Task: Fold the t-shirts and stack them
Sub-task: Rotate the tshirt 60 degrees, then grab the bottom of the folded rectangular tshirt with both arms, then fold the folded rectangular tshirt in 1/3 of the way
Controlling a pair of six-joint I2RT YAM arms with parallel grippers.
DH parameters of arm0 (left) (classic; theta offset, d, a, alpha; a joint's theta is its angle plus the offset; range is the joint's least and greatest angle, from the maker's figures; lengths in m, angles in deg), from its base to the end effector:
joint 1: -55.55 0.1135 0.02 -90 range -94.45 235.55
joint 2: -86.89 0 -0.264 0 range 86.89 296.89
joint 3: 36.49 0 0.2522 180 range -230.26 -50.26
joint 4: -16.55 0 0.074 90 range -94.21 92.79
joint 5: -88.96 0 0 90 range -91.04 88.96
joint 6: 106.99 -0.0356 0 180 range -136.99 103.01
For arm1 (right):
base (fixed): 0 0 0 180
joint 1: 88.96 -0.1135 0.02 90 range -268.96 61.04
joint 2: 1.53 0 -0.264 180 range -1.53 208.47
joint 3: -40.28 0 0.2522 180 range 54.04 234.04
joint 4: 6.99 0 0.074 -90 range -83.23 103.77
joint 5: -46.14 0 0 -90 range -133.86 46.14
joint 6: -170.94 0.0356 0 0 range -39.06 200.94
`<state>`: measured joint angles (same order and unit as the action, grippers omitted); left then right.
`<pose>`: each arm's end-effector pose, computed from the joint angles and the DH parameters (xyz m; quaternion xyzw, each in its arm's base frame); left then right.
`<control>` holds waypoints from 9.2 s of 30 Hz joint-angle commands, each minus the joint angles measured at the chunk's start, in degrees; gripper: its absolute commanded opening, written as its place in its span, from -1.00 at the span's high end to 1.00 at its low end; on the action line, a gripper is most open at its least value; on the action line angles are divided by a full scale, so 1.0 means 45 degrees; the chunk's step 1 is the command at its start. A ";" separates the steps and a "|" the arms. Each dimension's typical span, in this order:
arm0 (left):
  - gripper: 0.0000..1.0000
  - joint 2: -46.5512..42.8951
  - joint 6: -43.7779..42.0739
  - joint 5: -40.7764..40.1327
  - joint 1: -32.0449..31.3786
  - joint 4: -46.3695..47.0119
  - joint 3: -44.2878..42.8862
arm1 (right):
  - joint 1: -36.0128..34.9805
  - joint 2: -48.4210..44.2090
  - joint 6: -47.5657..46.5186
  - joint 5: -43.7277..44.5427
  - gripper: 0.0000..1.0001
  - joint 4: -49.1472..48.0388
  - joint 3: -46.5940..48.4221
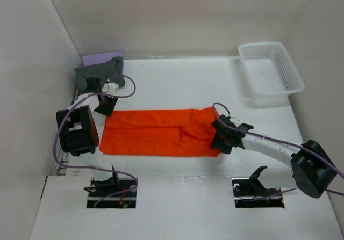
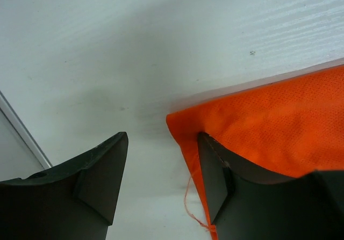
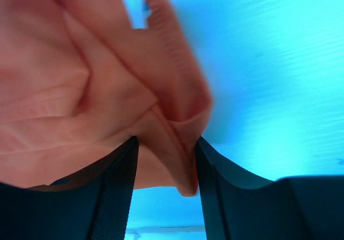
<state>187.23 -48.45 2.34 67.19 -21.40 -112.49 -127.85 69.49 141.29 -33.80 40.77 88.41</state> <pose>0.3414 0.0682 0.1723 0.1740 0.9548 0.0613 0.2331 0.1616 0.1224 0.1622 0.1973 0.9621 0.0715 0.1743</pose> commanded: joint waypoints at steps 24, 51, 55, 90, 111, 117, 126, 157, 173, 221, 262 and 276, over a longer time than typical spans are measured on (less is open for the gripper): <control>-0.16 -0.2081 -0.0137 0.0168 0.0979 -0.2026 -0.0330 | 0.4843 0.9208 -0.6299 -0.1456 0.80 0.0000 1.0512; -0.17 -0.1770 0.0410 0.0128 -0.0779 -0.2672 -0.0271 | 0.4903 1.3356 -0.8920 -0.2374 0.68 0.5178 1.8472; -0.17 -0.1652 0.0429 0.0128 -0.0779 -0.2711 -0.0310 | 0.5020 1.4526 -0.9057 -0.2296 0.68 0.5881 2.0442; -0.19 -0.3913 0.2401 0.0440 -0.0099 -0.2205 0.0352 | 0.0358 0.3300 -0.6309 0.3310 -1.00 -0.4566 0.7913; -0.25 -1.1201 0.3398 0.2980 0.4845 -0.4564 0.2055 | -0.6327 0.7848 0.2580 0.0772 -0.77 -0.5268 0.7382; -0.25 -1.1984 0.3574 0.3097 0.4963 -0.6187 0.0960 | -0.6385 0.8454 0.4396 -0.0009 -0.67 -0.6734 0.7070; -0.26 -1.1264 0.3223 0.4540 0.4514 -0.5232 0.1233 | -0.6971 0.9489 0.7911 -0.0108 -0.40 -0.6267 0.6835; -0.31 -1.0789 -0.5561 0.1911 -0.5320 -0.4859 0.2519 | -0.7929 0.4066 0.9654 0.0420 1.00 -0.6598 -0.2124; -0.29 -1.1672 -0.8455 -0.1708 -1.4335 -0.5721 0.6700 | -0.8161 0.1210 0.7175 0.0459 0.59 -0.6207 -0.3830; 0.70 -1.0304 -0.7794 0.0207 -1.5174 -0.2633 0.8597 | -0.7909 0.0643 0.5239 -0.0420 0.52 -0.6305 -0.2012; 0.74 0.0397 -0.6075 0.3449 -0.7557 -0.1132 -0.3337 | 0.3047 0.5366 -0.4896 -0.4853 0.77 -0.3239 0.6676; 0.04 0.1356 -0.4807 0.2201 -0.6972 0.1993 -0.4253 | 0.4629 0.6815 -0.5503 -0.3781 0.20 -0.3883 0.8397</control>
<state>193.52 -75.14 14.18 34.86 -20.59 -126.94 -108.86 100.26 118.56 -53.73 26.97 122.75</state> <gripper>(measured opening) 0.461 0.391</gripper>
